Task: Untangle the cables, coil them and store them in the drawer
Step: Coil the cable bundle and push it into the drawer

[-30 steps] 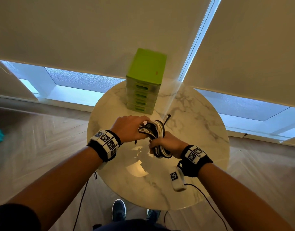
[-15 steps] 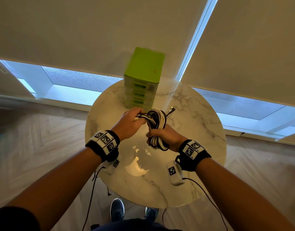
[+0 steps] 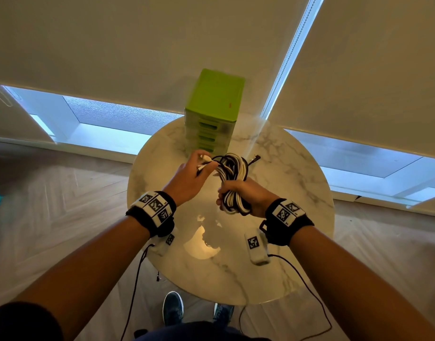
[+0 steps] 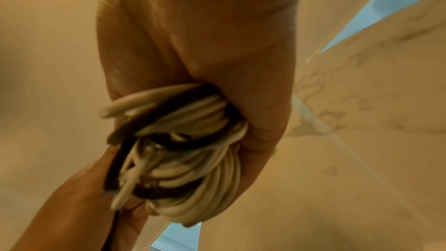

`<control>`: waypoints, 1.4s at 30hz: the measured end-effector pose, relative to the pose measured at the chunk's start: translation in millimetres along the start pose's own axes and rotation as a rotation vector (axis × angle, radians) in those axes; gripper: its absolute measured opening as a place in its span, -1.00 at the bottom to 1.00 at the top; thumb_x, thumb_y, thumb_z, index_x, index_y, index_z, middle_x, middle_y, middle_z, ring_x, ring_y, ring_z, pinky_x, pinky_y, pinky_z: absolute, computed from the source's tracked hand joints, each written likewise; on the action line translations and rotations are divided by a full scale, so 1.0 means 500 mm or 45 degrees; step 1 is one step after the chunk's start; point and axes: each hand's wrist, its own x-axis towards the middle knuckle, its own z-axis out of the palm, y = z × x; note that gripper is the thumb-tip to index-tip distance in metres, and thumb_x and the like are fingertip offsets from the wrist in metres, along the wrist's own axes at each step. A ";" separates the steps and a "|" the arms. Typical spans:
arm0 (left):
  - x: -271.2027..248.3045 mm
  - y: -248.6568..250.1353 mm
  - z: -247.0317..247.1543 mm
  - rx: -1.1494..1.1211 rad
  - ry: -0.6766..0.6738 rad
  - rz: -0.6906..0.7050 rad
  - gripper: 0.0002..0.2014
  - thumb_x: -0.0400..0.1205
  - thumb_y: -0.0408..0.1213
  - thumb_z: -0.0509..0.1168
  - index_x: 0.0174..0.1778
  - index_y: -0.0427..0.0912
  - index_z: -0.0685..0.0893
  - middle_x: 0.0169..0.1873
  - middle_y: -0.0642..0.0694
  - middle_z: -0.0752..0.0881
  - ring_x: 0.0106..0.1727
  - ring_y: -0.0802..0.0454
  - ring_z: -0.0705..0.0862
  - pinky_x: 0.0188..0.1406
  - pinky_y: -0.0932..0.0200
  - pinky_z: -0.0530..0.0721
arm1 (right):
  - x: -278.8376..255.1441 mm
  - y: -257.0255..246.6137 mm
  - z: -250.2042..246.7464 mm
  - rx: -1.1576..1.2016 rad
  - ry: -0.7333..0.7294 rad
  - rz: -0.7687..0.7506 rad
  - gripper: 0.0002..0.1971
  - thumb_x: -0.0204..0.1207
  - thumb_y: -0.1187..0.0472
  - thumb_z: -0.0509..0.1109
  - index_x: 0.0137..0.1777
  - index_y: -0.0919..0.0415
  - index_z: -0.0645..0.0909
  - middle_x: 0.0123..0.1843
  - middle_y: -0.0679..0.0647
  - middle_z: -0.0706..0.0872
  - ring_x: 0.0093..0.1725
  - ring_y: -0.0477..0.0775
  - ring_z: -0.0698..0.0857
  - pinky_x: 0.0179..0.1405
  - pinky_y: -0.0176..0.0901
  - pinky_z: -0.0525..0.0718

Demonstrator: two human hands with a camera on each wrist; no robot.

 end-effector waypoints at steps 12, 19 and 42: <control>-0.016 -0.029 -0.017 0.057 0.065 -0.210 -0.65 0.76 0.17 0.20 0.23 -0.03 0.58 -0.19 0.10 0.79 -0.18 0.26 0.72 -0.22 0.37 0.54 | 0.032 0.013 -0.003 0.186 0.419 -0.088 -0.89 0.45 0.30 0.46 -0.18 0.36 0.74 -0.22 0.33 0.78 -0.22 0.25 0.79 -0.22 0.05 0.74; -0.019 -0.038 -0.010 0.357 0.011 -0.193 -0.65 0.81 0.02 0.21 0.37 -0.13 0.59 0.22 -0.15 0.73 0.21 -0.11 0.69 0.23 0.03 0.63 | 0.033 0.017 0.003 0.020 0.491 -0.087 -0.89 0.40 0.26 0.50 -0.23 0.33 0.76 -0.24 0.26 0.81 -0.22 0.25 0.80 -0.13 0.12 0.80; -0.001 0.045 0.020 -0.629 -0.169 -0.310 -0.75 0.76 -0.35 0.13 0.26 -0.17 0.65 -0.03 -0.06 0.81 -0.03 0.10 0.78 -0.11 0.18 0.73 | 0.026 0.006 0.019 0.050 -0.044 -0.311 -0.60 0.53 0.45 0.44 0.38 0.28 0.63 0.30 0.44 0.72 0.30 0.64 0.65 0.28 0.60 0.61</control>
